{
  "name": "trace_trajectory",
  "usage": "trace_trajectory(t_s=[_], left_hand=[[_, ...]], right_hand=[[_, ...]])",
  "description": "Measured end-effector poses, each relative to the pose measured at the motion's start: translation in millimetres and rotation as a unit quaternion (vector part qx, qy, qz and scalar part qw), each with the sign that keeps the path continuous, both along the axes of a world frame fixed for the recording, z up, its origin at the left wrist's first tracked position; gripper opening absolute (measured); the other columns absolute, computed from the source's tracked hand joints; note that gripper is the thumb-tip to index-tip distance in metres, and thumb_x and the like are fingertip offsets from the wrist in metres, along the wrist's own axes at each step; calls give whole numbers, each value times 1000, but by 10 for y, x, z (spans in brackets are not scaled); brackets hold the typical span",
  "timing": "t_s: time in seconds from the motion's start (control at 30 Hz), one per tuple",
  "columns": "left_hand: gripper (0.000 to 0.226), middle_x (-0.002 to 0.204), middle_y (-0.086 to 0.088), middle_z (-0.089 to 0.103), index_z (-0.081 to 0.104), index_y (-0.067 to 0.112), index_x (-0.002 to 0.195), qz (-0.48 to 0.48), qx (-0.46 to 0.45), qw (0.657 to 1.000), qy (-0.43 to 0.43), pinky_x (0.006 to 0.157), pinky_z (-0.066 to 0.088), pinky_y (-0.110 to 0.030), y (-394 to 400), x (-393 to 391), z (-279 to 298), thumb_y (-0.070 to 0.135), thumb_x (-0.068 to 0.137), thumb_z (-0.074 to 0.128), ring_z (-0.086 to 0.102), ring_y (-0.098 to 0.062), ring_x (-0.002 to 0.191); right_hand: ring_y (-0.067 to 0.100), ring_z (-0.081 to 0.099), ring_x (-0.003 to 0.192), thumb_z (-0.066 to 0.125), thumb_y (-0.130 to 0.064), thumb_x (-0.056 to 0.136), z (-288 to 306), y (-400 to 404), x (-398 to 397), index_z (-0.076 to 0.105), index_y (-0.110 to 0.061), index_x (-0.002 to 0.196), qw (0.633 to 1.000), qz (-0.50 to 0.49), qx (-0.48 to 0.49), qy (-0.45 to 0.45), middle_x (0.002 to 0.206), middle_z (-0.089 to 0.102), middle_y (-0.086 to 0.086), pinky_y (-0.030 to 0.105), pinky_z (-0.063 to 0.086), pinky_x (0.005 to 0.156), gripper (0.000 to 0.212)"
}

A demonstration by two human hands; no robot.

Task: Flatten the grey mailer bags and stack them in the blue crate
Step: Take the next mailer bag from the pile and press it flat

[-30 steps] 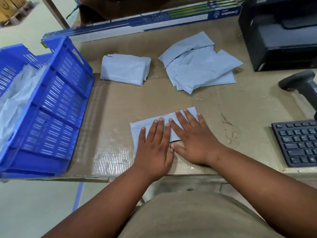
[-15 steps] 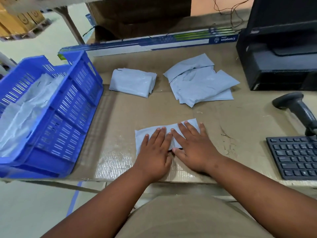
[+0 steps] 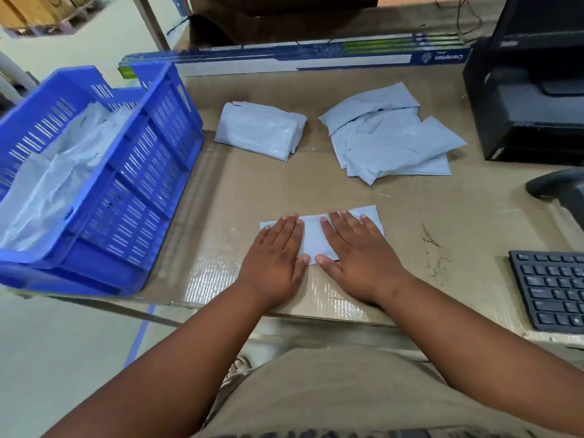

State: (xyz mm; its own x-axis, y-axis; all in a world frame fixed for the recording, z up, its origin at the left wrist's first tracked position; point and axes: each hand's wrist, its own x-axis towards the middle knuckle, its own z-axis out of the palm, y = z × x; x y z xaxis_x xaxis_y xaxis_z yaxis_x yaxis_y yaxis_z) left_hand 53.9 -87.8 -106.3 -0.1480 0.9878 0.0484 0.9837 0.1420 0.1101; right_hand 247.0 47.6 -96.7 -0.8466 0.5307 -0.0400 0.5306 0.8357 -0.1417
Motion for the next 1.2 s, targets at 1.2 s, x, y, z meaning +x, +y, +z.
trace_trajectory(t_s=[1.2], left_hand=[[91,178,1,-3,6,20,170,108,-93,990,-17,131,10,-53,-308,-285,124,77,99,8,-4,-15,163]], right_hand=[[20,-4,163,19,-66,104,130,314,405,0,-20,169,994,-75,-74,-32,177,-8,1,43,3,132,82]])
